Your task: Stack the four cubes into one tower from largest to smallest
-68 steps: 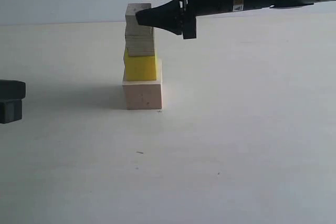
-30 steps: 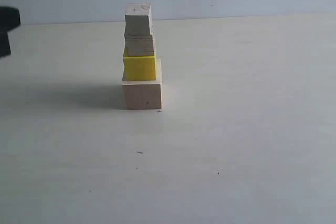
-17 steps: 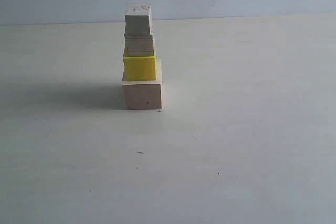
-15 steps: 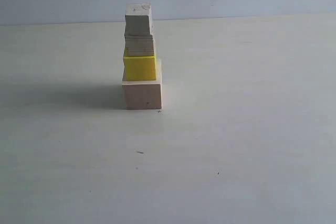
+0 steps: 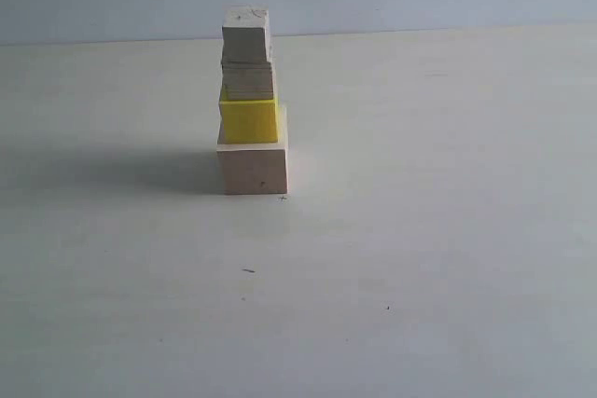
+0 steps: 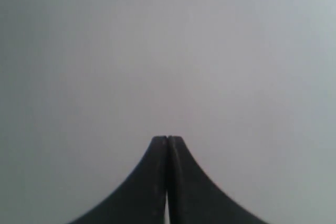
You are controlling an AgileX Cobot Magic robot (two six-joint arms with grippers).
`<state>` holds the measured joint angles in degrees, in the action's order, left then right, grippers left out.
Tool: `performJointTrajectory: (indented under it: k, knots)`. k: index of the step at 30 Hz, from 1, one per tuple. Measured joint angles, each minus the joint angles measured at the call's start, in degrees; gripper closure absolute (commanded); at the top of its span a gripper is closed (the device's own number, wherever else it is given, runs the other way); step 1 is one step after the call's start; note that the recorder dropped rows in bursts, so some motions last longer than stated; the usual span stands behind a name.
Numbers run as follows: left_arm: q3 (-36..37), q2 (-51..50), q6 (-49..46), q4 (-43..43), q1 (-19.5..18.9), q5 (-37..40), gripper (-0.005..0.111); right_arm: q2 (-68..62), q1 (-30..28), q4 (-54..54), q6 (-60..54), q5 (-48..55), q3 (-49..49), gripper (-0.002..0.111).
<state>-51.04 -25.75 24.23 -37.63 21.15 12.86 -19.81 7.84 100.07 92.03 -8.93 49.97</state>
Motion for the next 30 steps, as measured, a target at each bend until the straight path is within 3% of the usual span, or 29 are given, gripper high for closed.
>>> performJointTrajectory:
  k: [7, 15, 23, 30]
  knots:
    - [1.2, 6.3, 0.0, -2.2, -3.8, 6.7, 0.107, 2.6, 0.0, -0.1, -0.1, -1.3, -5.2, 0.108]
    - [10.1, 15.1, 0.9, -2.1, -7.2, 7.2, 0.107, 2.9, 0.0, -0.1, -0.1, -6.4, -8.5, 0.108]
    - [18.8, 23.0, 1.3, 0.6, -7.8, 8.2, 0.107, 2.9, 0.0, -0.1, 0.4, -10.6, -8.8, 0.108]
    - [22.0, 25.5, 1.3, 1.1, -7.8, 8.2, 0.107, 2.9, 0.0, -0.1, 6.0, -10.5, -8.8, 0.108]
